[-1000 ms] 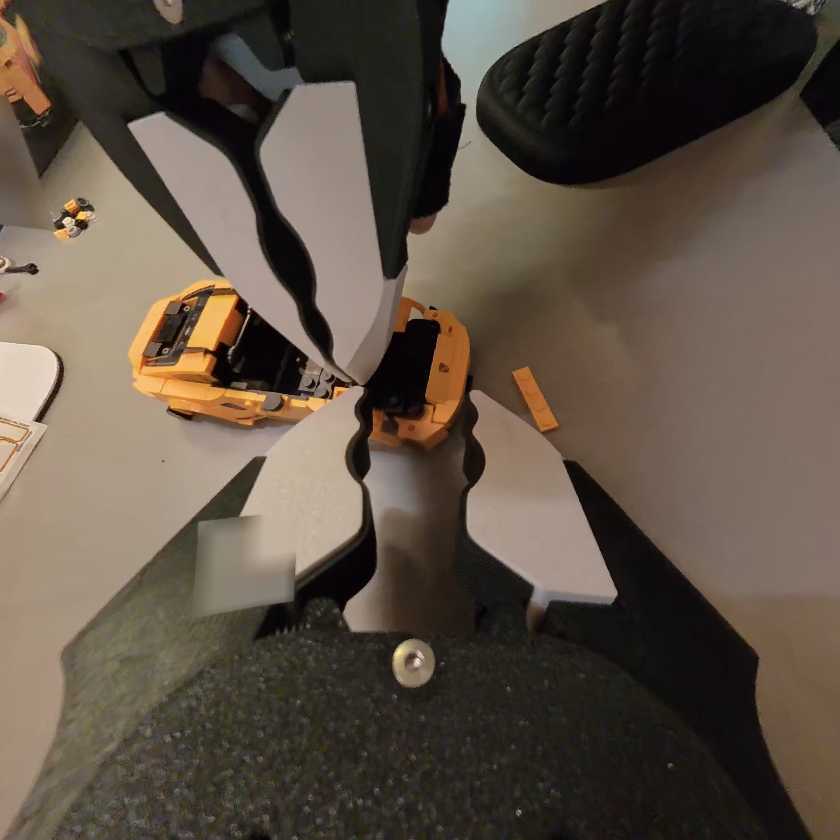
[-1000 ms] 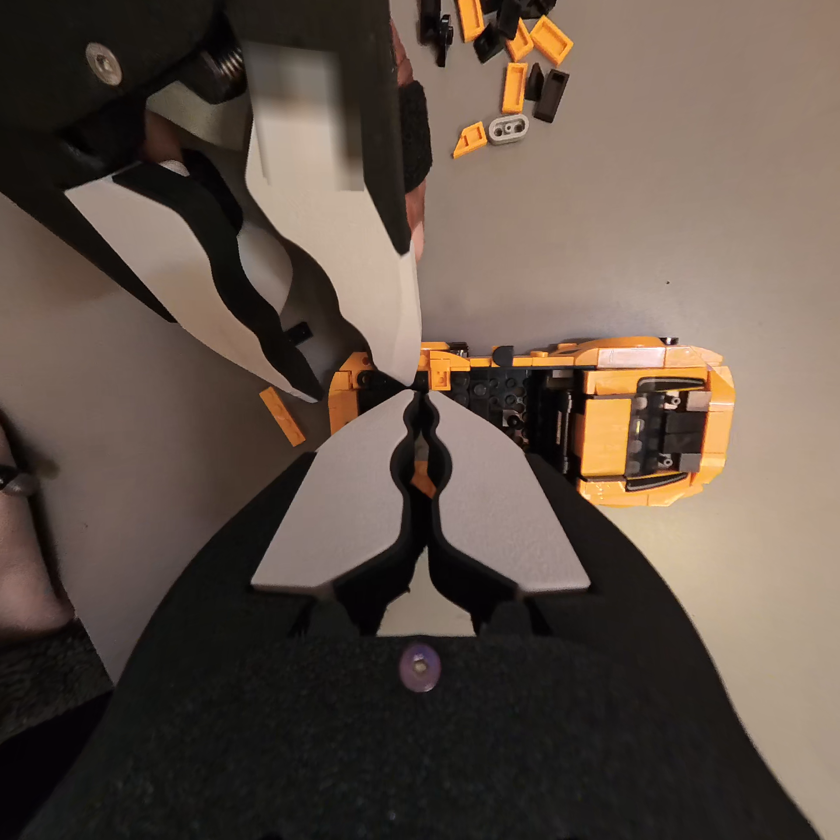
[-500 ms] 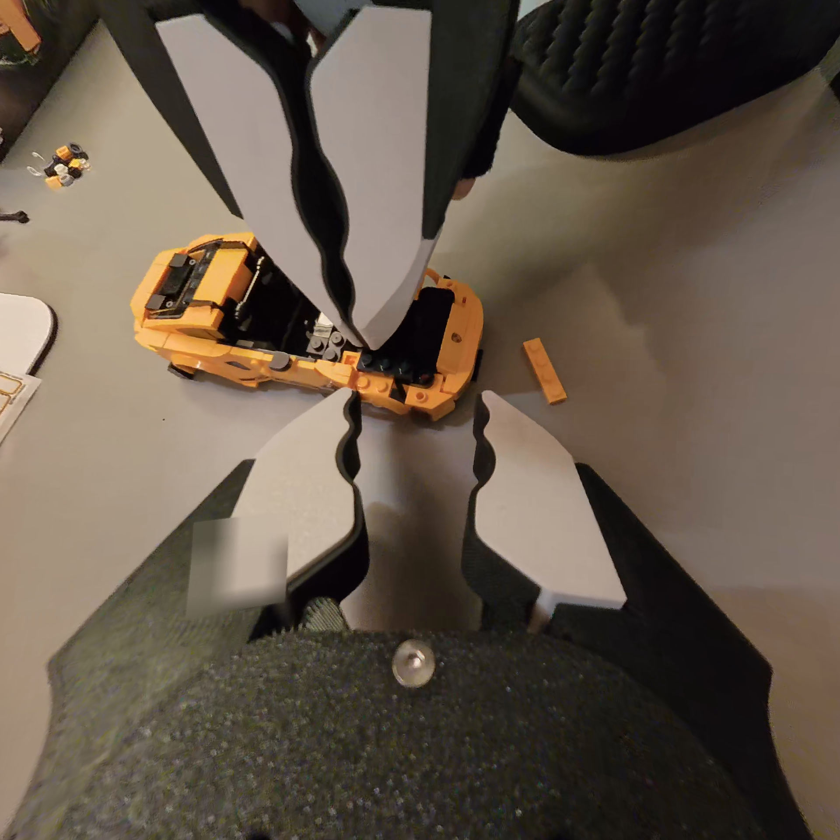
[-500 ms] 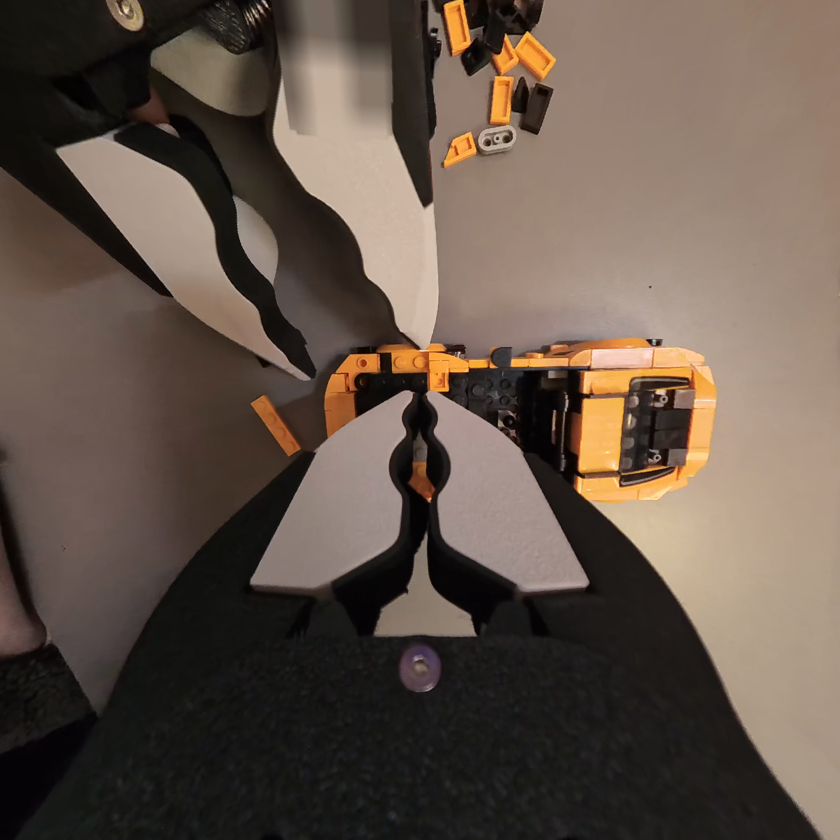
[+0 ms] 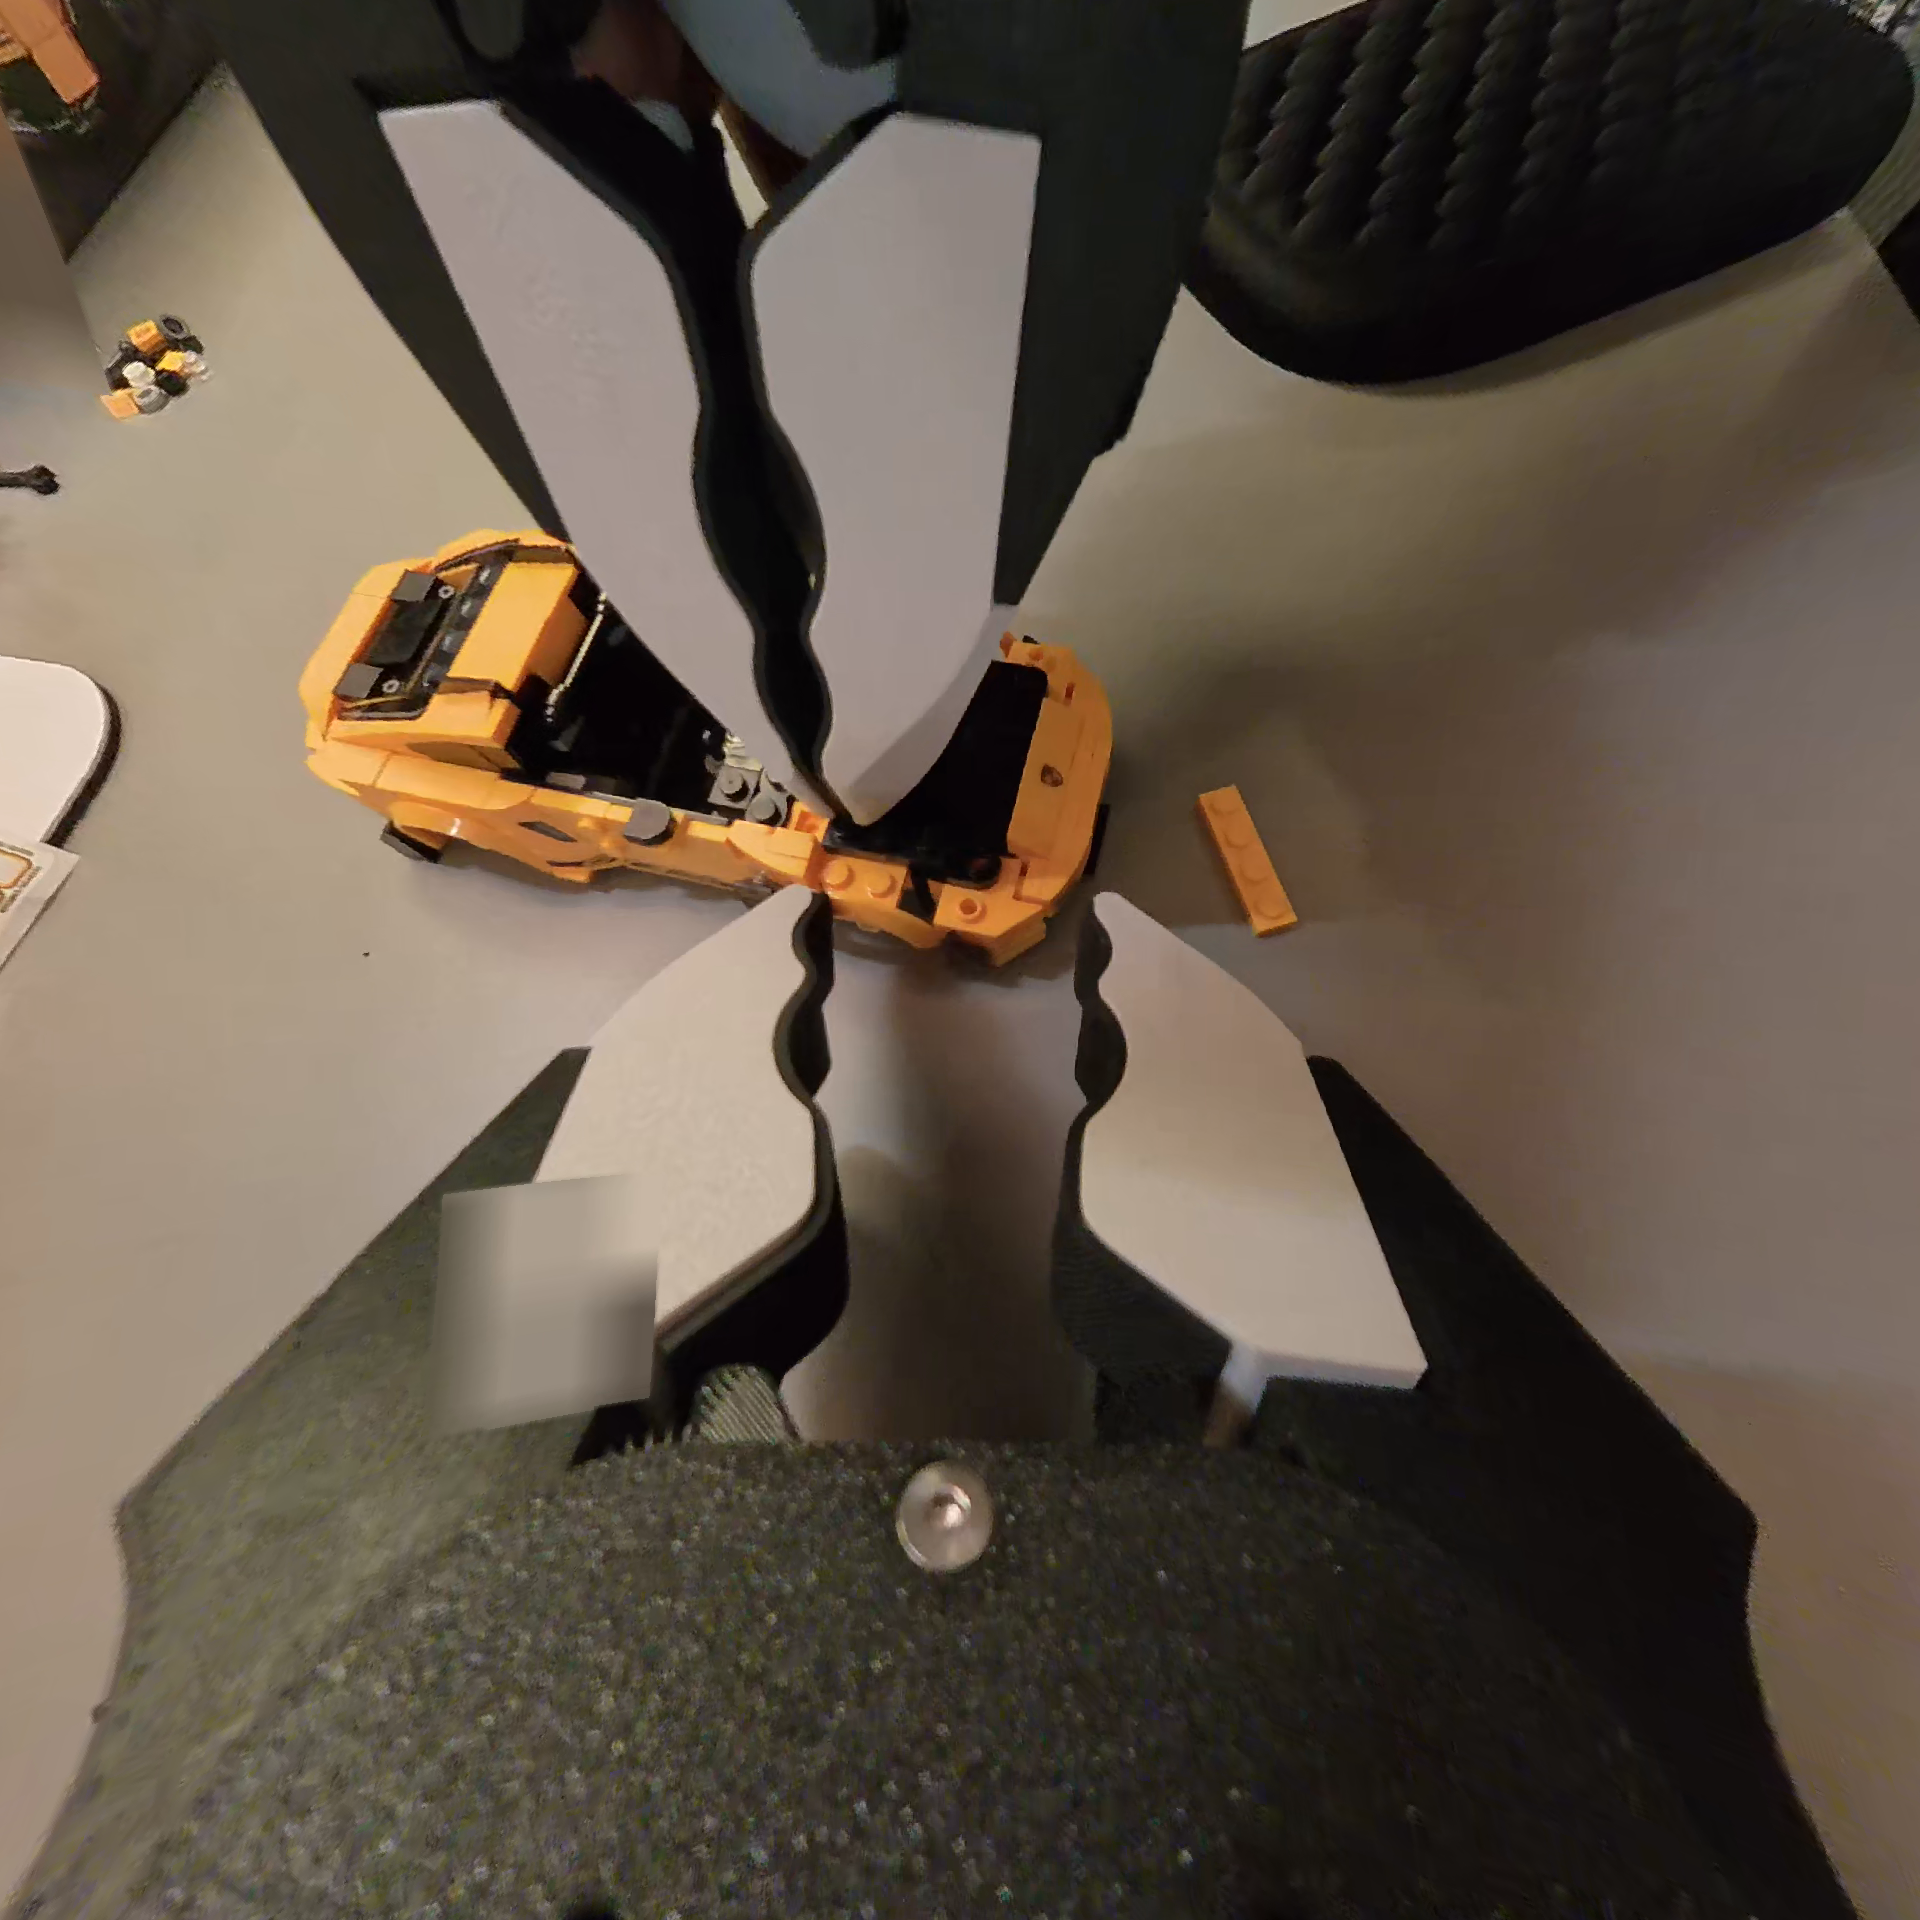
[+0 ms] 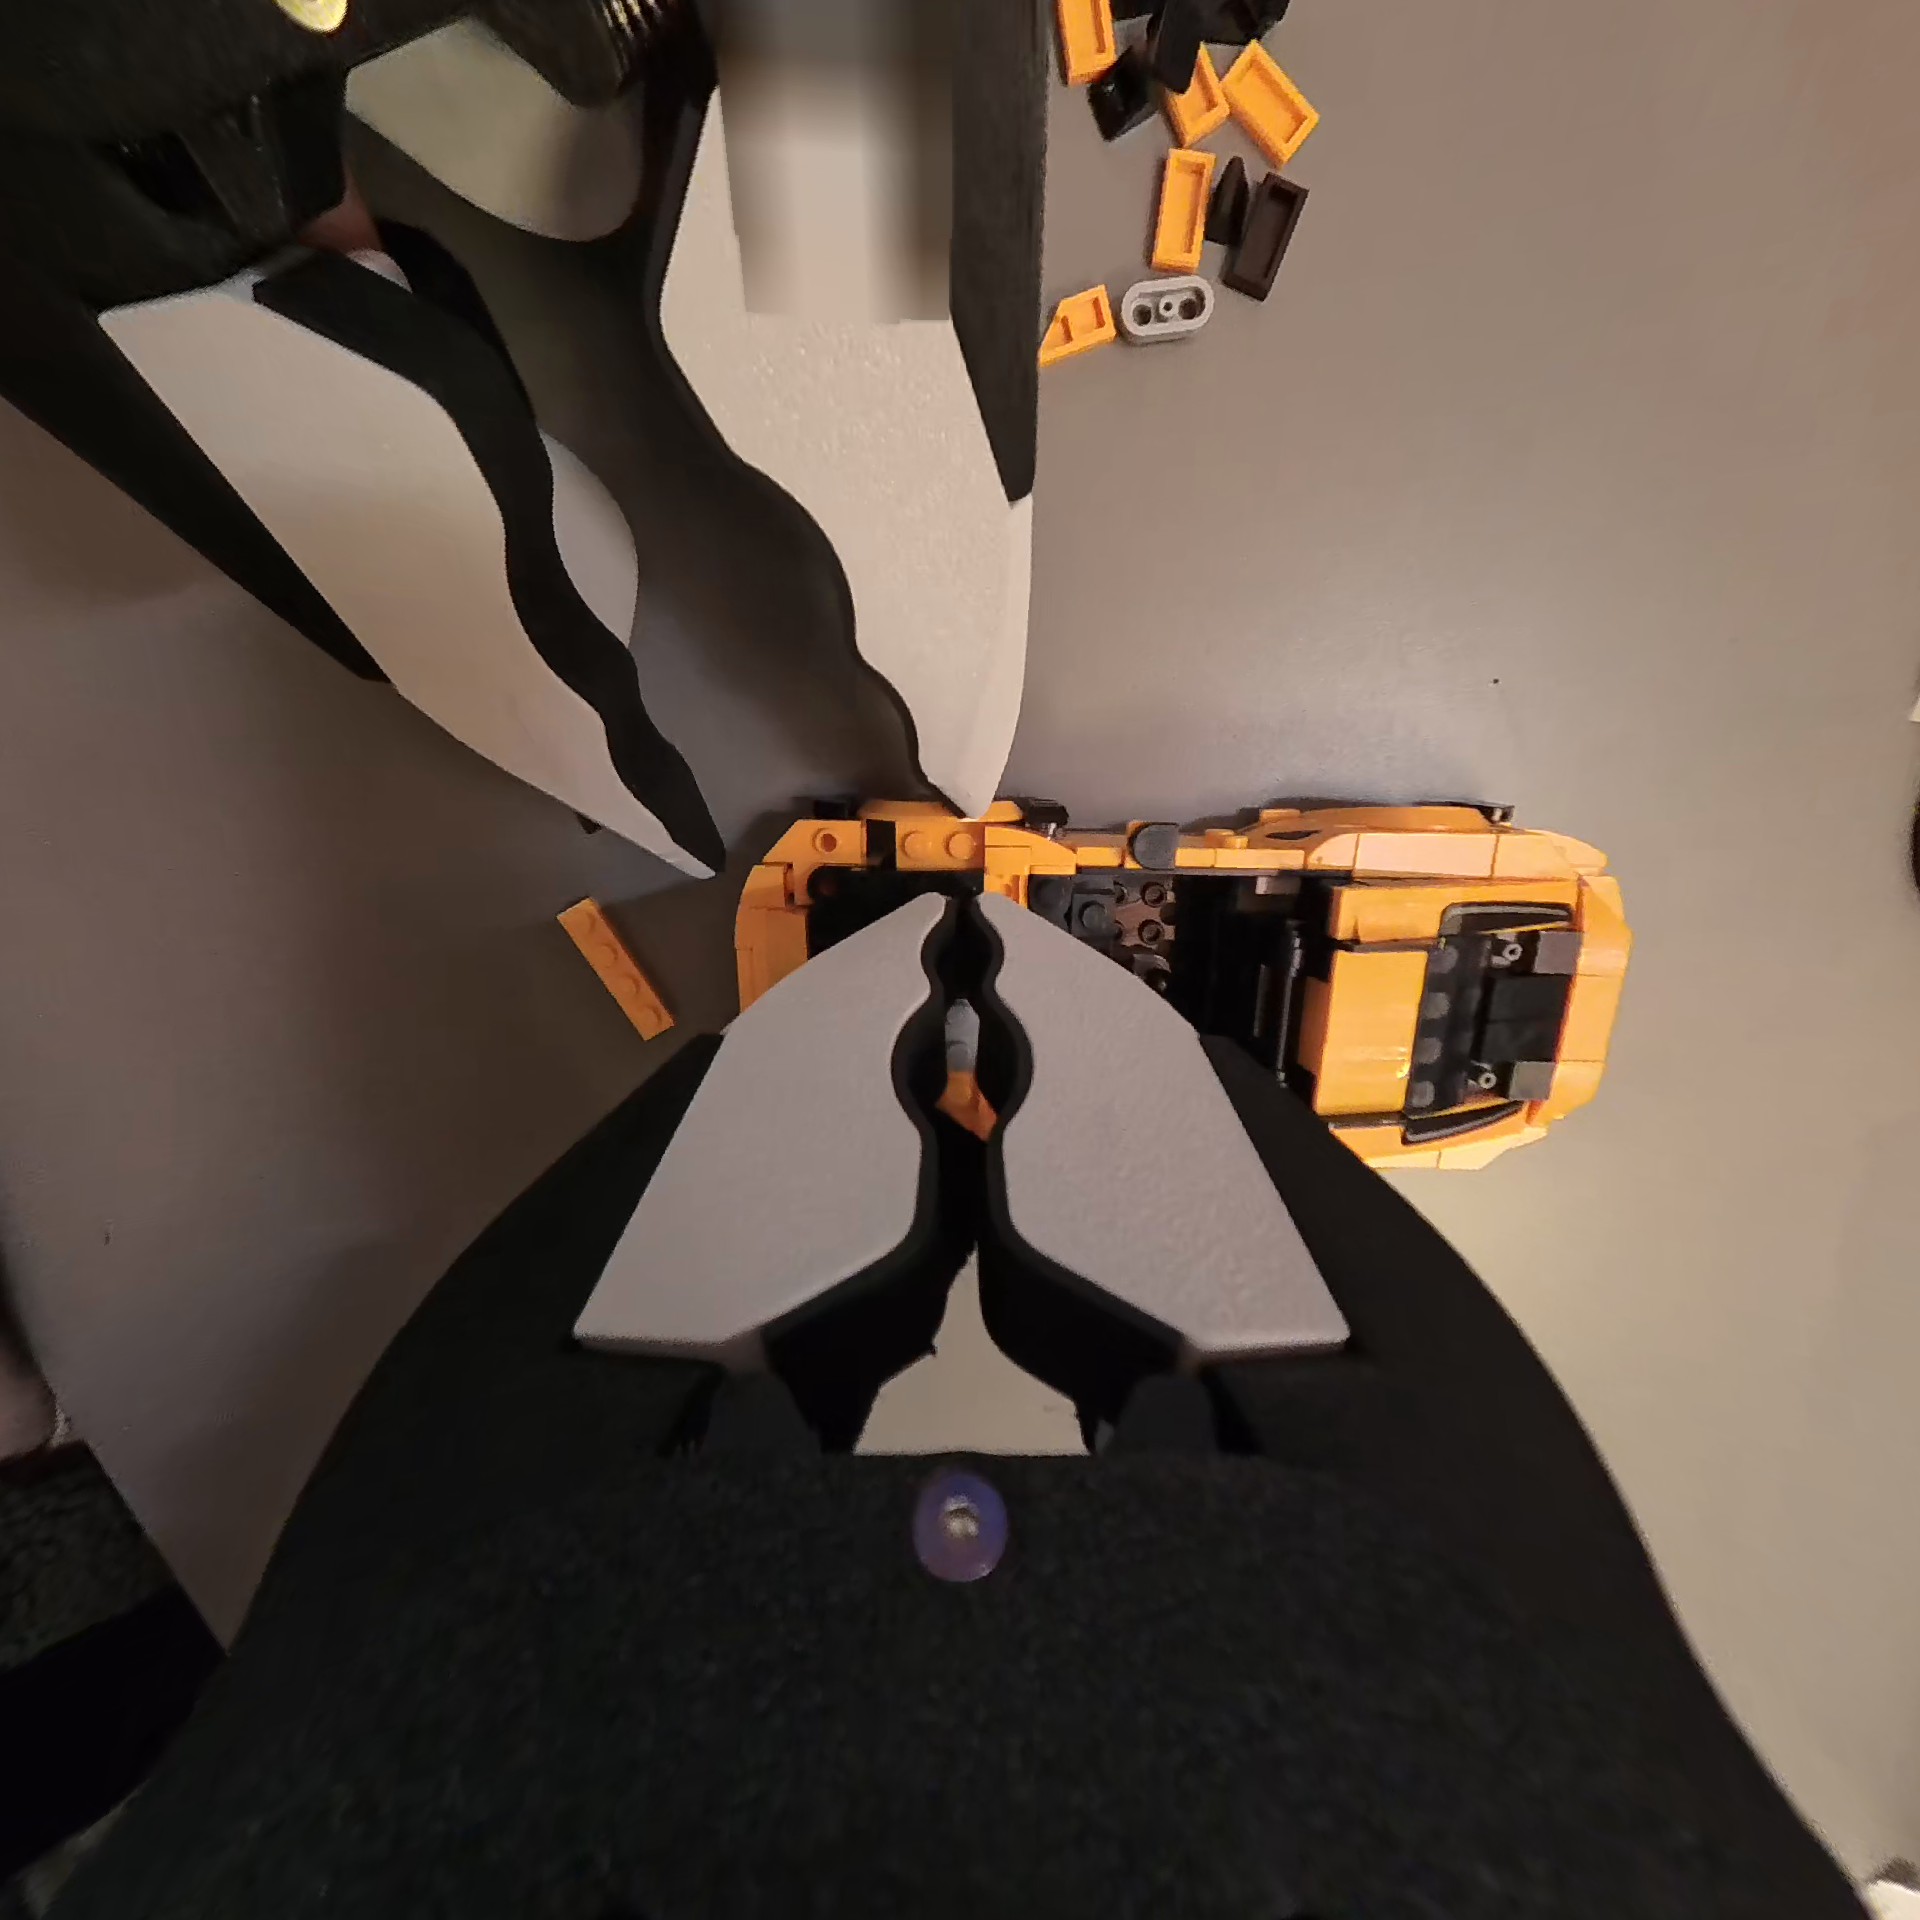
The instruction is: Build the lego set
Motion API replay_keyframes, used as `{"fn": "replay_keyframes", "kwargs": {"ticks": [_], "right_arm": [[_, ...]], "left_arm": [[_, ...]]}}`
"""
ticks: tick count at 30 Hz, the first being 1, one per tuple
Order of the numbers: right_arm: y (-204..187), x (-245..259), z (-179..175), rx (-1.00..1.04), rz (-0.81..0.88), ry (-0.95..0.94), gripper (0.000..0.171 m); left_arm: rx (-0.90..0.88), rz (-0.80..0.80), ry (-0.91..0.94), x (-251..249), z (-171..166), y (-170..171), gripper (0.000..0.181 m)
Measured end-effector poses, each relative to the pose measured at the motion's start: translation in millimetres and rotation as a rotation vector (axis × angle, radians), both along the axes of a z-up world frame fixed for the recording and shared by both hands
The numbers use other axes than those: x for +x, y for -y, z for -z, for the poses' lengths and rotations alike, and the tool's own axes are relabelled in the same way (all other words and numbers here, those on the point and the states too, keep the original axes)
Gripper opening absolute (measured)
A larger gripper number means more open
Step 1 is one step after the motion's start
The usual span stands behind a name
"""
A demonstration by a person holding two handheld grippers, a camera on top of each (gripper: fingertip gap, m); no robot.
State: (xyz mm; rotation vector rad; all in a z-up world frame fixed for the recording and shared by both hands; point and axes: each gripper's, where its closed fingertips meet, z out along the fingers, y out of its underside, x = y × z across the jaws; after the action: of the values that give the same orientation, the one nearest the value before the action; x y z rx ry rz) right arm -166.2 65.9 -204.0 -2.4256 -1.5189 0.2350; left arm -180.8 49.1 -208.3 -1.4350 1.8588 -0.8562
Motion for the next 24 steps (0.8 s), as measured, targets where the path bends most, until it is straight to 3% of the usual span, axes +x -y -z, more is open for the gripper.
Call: {"fn": "replay_keyframes", "kwargs": {"ticks": [9, 24], "right_arm": [[-1, -1, -11, -0.021, 0.084, -0.165, 0.001], [5, 9, -1, -0.006, 0.013, -0.013, 0.000]], "left_arm": [[0.012, 0.002, 0.000, 0, 0, 0, 0.044], [0.000, -0.001, 0.001, 0, 0, 0, 0.044]]}}
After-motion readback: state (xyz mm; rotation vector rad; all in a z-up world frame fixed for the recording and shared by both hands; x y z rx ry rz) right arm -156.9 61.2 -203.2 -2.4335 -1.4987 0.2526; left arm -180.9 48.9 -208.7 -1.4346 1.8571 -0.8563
